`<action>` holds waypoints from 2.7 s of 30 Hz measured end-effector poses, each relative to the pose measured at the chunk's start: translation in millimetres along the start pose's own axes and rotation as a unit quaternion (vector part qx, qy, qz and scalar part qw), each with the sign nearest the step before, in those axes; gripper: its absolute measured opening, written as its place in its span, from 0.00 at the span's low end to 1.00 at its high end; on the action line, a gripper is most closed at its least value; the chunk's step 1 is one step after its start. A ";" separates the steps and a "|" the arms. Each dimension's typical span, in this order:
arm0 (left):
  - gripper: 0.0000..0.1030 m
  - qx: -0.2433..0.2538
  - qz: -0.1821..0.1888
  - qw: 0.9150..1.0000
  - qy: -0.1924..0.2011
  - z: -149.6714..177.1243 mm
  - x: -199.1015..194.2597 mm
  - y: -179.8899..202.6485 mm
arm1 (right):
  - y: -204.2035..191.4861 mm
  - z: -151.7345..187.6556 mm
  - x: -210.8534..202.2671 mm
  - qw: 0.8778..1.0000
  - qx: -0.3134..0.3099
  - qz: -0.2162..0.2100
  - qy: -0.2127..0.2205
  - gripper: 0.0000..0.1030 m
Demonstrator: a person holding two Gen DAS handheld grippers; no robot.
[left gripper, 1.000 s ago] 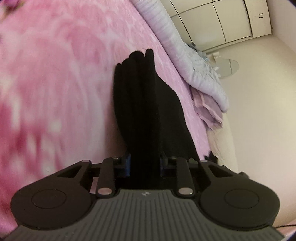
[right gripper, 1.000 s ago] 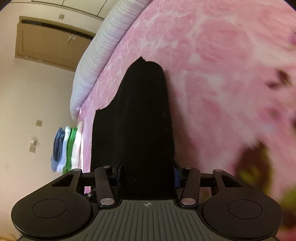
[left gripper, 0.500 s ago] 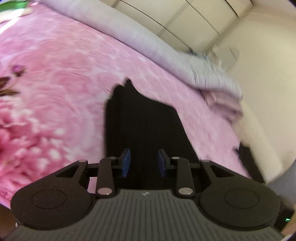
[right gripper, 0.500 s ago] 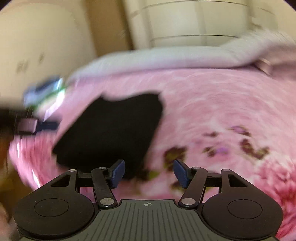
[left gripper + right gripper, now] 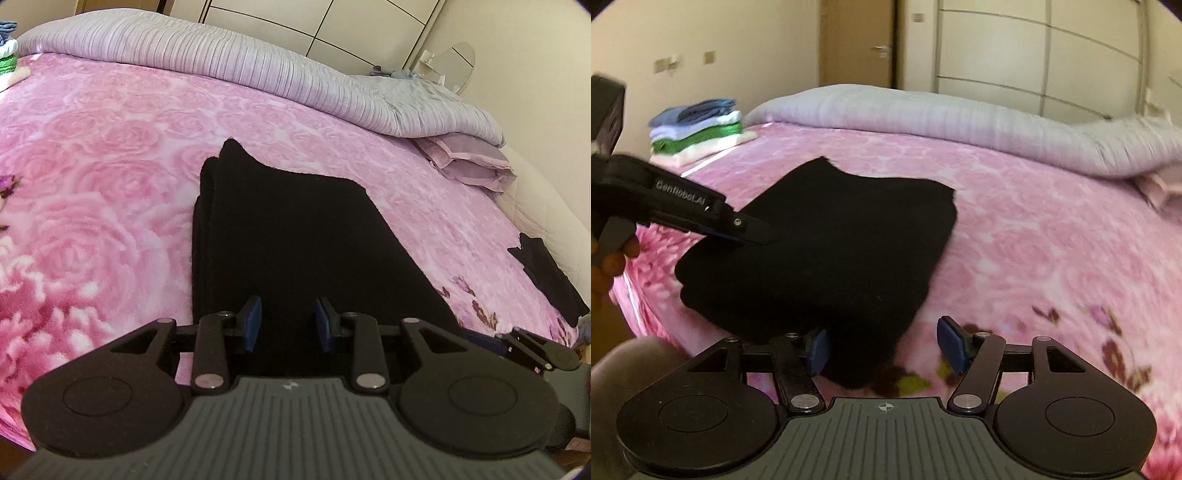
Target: Fold clothes
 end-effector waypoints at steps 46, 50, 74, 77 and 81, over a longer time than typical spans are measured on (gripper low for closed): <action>0.15 0.022 -0.039 0.999 0.026 6.4 6.7 -19.4 | 26.0 -39.9 29.7 0.982 0.184 -0.031 0.014 0.14; 0.13 0.019 -0.032 0.999 0.038 -13.8 0.5 -22.9 | 19.3 -57.7 30.0 0.993 0.117 -0.012 0.003 0.14; 0.03 0.010 -0.047 0.998 0.038 -58.2 37.5 -54.3 | 35.6 -97.3 90.8 0.991 0.133 0.006 -0.003 0.16; 0.05 0.009 -0.044 0.998 0.046 -49.5 2.1 -39.6 | 34.9 -89.5 48.7 0.988 0.154 -0.002 0.016 0.16; 0.05 -0.002 -0.028 0.999 0.033 -22.5 -21.6 -18.6 | 22.4 -65.1 7.4 0.987 0.160 0.004 0.021 0.16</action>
Point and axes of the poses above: each gripper's, at about its wrist camera, not at the fingertips, and x roughly the way its jaws point, y to its right, z to its underside, the point moved 3 cm from there along x, roughly the way its jaws point, and after that the axes turned 14 degrees about x, right-handed, at the moved point
